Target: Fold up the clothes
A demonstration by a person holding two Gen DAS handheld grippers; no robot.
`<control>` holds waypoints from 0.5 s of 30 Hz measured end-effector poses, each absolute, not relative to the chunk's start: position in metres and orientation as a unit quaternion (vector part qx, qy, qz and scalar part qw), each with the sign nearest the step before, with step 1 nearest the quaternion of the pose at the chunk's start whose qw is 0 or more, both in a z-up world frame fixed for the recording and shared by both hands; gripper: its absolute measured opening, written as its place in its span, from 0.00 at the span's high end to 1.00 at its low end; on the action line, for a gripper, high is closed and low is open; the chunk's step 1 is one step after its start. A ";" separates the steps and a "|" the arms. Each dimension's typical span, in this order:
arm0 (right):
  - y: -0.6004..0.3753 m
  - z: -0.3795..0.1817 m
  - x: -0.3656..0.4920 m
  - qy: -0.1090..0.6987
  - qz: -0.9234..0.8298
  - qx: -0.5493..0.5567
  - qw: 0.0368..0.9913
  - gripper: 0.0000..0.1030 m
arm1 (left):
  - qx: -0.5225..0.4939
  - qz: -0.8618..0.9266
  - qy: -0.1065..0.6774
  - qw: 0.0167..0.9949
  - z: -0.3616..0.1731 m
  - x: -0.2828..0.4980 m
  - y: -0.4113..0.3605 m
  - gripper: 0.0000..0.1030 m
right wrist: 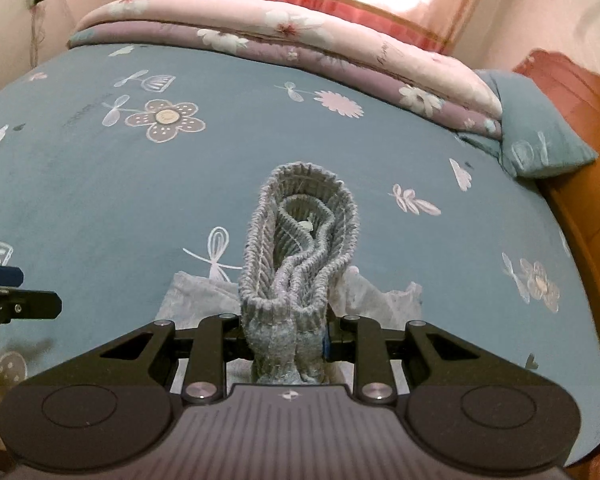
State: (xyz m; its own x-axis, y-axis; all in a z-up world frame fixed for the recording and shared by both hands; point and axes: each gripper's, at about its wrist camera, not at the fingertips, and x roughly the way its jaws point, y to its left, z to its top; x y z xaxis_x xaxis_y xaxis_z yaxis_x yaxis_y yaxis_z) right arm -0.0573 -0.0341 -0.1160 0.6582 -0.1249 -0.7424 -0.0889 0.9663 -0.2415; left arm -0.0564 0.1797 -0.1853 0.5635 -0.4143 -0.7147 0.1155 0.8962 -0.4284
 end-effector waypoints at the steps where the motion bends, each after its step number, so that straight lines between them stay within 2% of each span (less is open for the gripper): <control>1: -0.029 -0.117 -0.058 0.413 -0.003 -0.141 0.900 0.70 | -0.170 -0.151 0.442 0.868 -0.186 -0.057 0.181 0.10; 15: 0.022 -0.199 -0.066 0.448 0.088 -0.269 0.848 0.70 | -0.179 -0.124 0.443 0.870 -0.193 -0.063 0.191 0.10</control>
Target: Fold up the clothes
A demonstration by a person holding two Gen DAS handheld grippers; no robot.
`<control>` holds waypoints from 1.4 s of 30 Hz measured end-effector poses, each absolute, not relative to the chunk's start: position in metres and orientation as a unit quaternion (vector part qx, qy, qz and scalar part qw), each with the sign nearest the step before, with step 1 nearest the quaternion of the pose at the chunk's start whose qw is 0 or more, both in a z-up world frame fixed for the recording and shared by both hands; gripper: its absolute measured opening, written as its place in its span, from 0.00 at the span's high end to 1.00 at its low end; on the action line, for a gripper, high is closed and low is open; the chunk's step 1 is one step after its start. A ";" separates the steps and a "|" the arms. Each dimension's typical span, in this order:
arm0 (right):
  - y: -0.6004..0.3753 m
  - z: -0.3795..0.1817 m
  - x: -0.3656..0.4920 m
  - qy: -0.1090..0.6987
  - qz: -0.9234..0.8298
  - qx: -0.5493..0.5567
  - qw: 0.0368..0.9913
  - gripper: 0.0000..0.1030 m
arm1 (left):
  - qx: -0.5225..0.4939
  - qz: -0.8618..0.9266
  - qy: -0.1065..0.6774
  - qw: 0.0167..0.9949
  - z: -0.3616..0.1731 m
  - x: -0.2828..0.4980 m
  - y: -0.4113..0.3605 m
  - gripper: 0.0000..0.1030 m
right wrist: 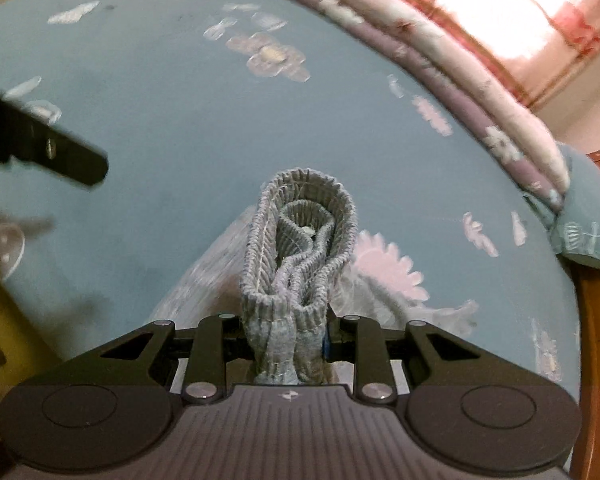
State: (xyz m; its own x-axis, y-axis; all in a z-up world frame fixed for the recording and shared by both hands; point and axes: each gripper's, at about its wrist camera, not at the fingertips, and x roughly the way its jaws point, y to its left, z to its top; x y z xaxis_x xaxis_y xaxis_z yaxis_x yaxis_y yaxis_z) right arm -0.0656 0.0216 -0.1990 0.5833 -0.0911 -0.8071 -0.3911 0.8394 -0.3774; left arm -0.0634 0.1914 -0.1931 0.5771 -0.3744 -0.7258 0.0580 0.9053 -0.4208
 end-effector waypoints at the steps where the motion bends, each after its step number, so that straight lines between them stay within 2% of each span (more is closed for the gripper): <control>1: 0.023 -0.204 -0.065 0.452 0.092 -0.271 0.845 0.70 | -0.178 -0.122 0.443 0.870 -0.193 -0.064 0.192 0.10; 5: 0.024 -0.218 -0.060 0.470 0.092 -0.264 0.837 0.70 | -0.180 -0.117 0.445 0.869 -0.195 -0.066 0.194 0.10; 12: 0.035 -0.189 -0.063 0.449 0.074 -0.267 0.849 0.70 | -0.183 -0.111 0.440 0.872 -0.194 -0.067 0.200 0.10; 17: 0.048 -0.223 -0.064 0.464 0.081 -0.275 0.838 0.69 | -0.178 -0.103 0.438 0.875 -0.196 -0.069 0.202 0.10; 20: 0.059 -0.249 -0.064 0.487 0.098 -0.284 0.820 0.54 | -0.173 -0.101 0.446 0.872 -0.199 -0.070 0.201 0.10; 22: 0.065 -0.253 -0.068 0.489 0.110 -0.291 0.815 0.48 | -0.167 -0.102 0.449 0.872 -0.199 -0.071 0.199 0.10; 25: 0.061 -0.239 -0.076 0.491 0.135 -0.258 0.821 0.41 | -0.150 -0.105 0.448 0.875 -0.195 -0.069 0.196 0.10; 28: 0.043 -0.213 -0.085 0.481 0.180 -0.185 0.838 0.38 | -0.141 -0.110 0.442 0.879 -0.188 -0.063 0.195 0.10; 29: 0.034 -0.203 -0.088 0.475 0.198 -0.150 0.844 0.33 | -0.137 -0.111 0.439 0.881 -0.185 -0.059 0.194 0.10; 32: 0.002 -0.189 -0.087 0.478 0.199 -0.075 0.852 0.31 | -0.128 -0.125 0.432 0.884 -0.175 -0.048 0.187 0.10; 36: -0.034 -0.191 -0.088 0.486 0.126 -0.063 0.863 0.32 | -0.146 -0.184 0.445 0.864 -0.174 -0.031 0.164 0.10; 42: -0.071 -0.204 -0.102 0.508 0.064 -0.033 0.858 0.32 | -0.174 -0.233 0.516 0.806 -0.216 -0.017 0.109 0.15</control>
State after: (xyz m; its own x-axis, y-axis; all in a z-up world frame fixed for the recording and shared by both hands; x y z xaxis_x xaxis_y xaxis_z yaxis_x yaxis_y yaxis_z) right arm -0.1024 -0.0708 -0.2038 0.4751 0.0759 -0.8766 -0.1438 0.9896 0.0077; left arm -0.0170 0.1087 -0.2160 0.3586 -0.5553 -0.7504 0.1952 0.8307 -0.5214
